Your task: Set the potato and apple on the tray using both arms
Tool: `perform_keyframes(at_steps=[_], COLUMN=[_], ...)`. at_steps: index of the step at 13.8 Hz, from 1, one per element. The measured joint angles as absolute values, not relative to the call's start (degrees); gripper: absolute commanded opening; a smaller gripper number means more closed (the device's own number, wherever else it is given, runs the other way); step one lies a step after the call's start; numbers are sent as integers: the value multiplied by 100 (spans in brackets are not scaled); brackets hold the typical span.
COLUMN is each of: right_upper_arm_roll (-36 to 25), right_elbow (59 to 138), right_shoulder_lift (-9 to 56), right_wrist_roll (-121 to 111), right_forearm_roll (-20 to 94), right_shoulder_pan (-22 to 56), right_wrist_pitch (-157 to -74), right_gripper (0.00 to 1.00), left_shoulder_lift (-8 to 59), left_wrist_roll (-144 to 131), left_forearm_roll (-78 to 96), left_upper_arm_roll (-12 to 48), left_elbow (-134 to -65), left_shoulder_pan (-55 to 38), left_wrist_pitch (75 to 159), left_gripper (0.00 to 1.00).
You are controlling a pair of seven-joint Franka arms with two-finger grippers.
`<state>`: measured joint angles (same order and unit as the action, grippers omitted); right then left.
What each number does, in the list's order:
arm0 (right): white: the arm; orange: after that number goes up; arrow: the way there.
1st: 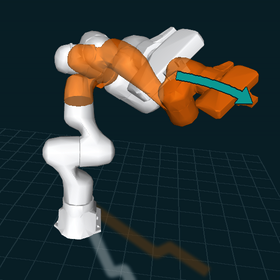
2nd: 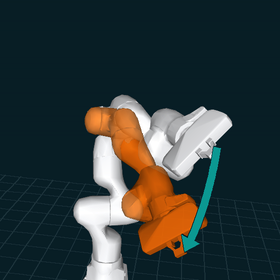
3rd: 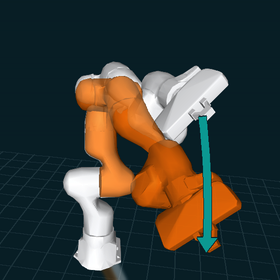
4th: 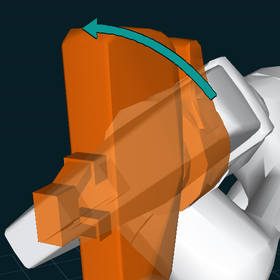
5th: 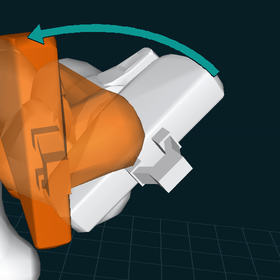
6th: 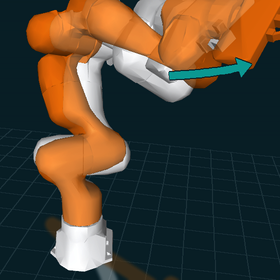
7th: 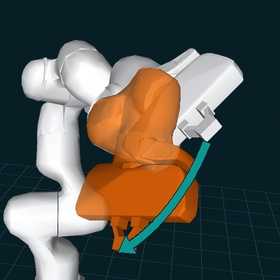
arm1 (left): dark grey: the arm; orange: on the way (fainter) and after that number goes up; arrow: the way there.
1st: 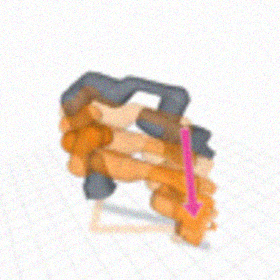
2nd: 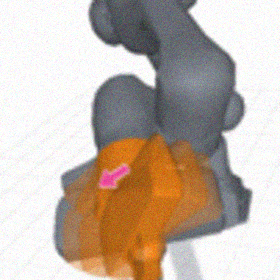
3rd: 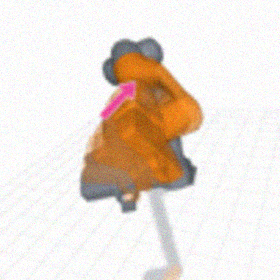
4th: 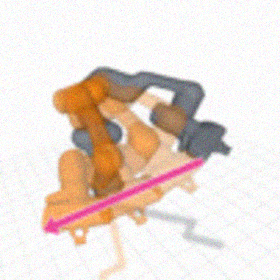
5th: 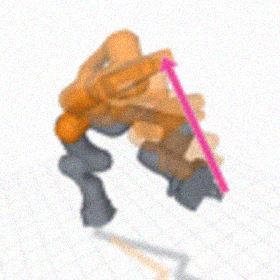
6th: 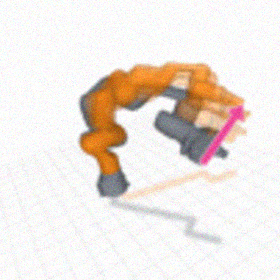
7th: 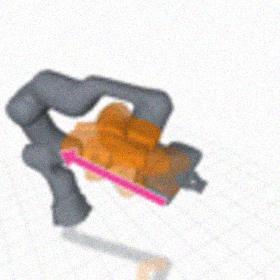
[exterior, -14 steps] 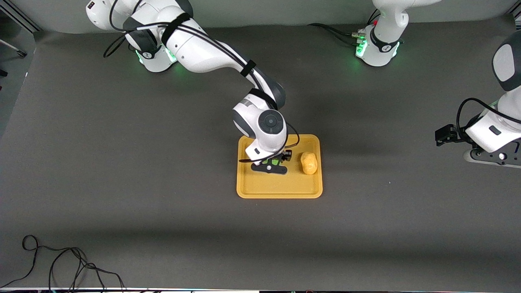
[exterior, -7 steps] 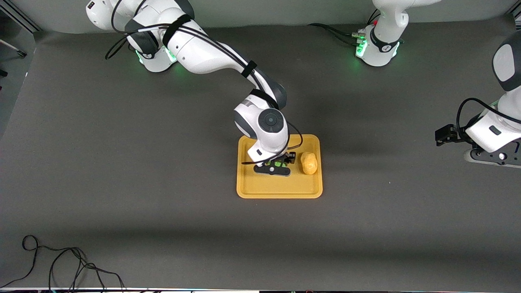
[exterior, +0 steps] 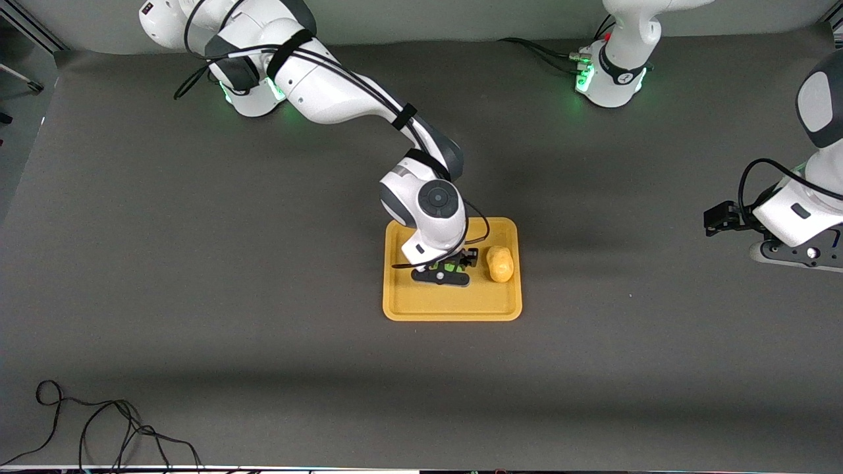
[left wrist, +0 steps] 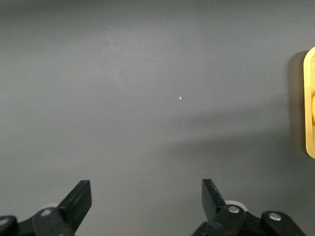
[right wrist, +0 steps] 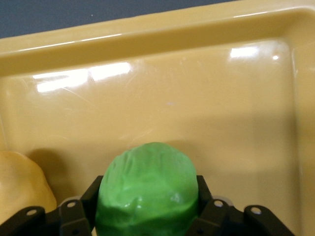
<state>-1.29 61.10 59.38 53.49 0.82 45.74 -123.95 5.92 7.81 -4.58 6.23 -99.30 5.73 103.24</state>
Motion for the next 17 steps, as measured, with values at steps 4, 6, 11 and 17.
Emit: perform_keyframes(at_steps=[4,6,11,17], right_upper_arm_roll=[-129,-129,-189,-326], right_elbow=[6108,6084,5905,5788], right_shoulder_lift=[5945,5942,5606,4198], right_wrist_roll=[5350,5351,5351,5205], right_forearm_roll=[82,82,81,62], right_shoulder_pan=[4574,4575,4562,3896], right_wrist_pitch=[-12399,-12402,-12138,-10606], right_gripper=[100,100,100,100], left_shoulder_lift=[597,597,597,597], left_wrist_roll=[782,783,785,787], left_forearm_roll=[-457,-457,-457,-455], left_upper_arm_roll=[622,621,621,621], left_elbow=[-9938,-9939,-9942,-9947], left_shoulder_pan=[578,582,586,592], left_wrist_pitch=[10324,10324,10324,10327], left_gripper=[100,100,100,100])
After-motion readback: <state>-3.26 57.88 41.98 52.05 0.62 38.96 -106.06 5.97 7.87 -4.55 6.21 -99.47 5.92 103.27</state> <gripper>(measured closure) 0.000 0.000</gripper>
